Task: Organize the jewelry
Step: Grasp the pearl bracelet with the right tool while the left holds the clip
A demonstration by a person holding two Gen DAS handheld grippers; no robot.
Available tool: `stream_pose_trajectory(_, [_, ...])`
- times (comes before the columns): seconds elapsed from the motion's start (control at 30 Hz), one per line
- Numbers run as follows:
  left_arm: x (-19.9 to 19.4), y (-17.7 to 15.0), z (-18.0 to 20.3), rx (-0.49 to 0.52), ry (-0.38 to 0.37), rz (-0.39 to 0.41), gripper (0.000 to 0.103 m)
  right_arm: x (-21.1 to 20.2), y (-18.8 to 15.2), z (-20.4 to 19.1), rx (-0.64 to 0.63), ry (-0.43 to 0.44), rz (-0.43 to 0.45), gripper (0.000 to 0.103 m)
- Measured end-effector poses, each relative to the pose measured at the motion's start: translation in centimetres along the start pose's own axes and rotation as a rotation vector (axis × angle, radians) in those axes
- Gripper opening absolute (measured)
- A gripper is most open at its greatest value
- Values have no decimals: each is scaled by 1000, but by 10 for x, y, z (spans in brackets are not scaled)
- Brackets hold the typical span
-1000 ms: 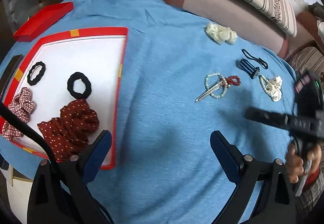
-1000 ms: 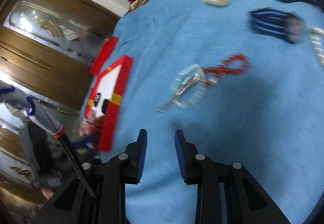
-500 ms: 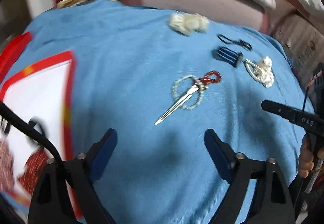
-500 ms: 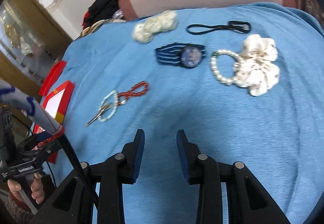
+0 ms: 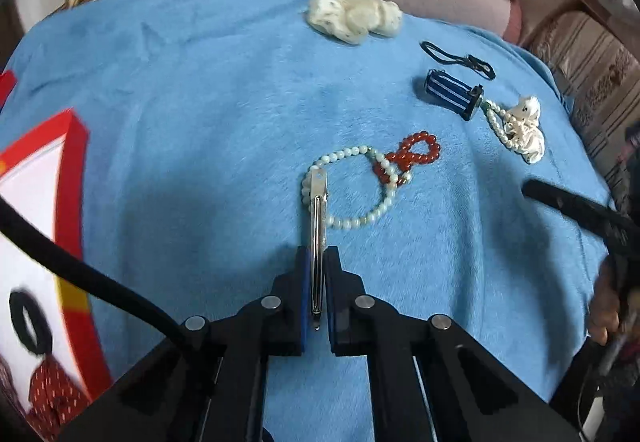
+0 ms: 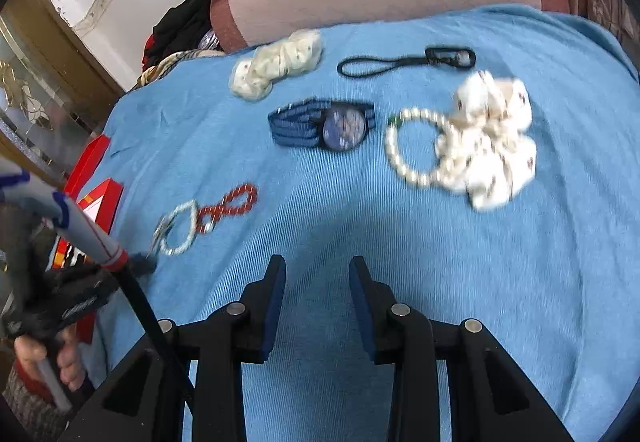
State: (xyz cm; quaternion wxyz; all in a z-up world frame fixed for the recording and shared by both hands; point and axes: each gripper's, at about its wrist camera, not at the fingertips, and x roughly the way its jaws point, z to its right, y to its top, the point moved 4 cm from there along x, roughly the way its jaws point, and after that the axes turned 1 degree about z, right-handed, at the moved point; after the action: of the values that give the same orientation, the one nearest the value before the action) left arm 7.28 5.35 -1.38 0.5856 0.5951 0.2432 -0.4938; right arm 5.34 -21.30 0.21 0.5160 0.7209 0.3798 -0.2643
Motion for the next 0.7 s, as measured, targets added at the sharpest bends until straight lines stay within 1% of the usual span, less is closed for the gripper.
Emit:
stream_pose_trajectory(0.07, [-5,-6,-4,-11,-4,5,6,3,11,1,-3,-27,17,42])
stream_pose_trajectory(0.17, [-12,-11,-7,-7,-6,17,6,2,23,9,7,-70,51,45])
stream_pose_trajectory(0.33, [-25,-12,-17,-18,-6,42,7,13,35,13,-103,-163,40,46])
stream_pose_trajectory(0.37, [-26,-10,-19,-20,-8,51,9,18,38,14,-127,-182,36,46])
stream_pose_trajectory(0.4, [-27,-10,-20,-20,-8,54,18,21,41,16,-139,-193,33,47])
stream_pose_trajectory(0.43, [-25,-9,-21,-18,-7,55,23,25,43,19,-147,-204,27,47])
stream_pose_trajectory(0.47, [-24,-8,-22,-17,-5,54,32,30,46,24,-148,-208,17,47])
stream_pose_trajectory(0.5, [-21,-9,-22,-15,-9,52,35,35,48,29,-141,-206,6,47])
stream_pose_trajectory(0.63, [-9,-11,-12,6,-51,32,36,48,49,42,-109,-189,-20,47])
stream_pose_trajectory(0.67, [-7,-12,-10,11,-62,30,38,49,49,43,-111,-188,-14,47])
stream_pose_trajectory(0.7, [-4,-12,-7,15,-73,27,44,49,48,42,-117,-193,-8,47])
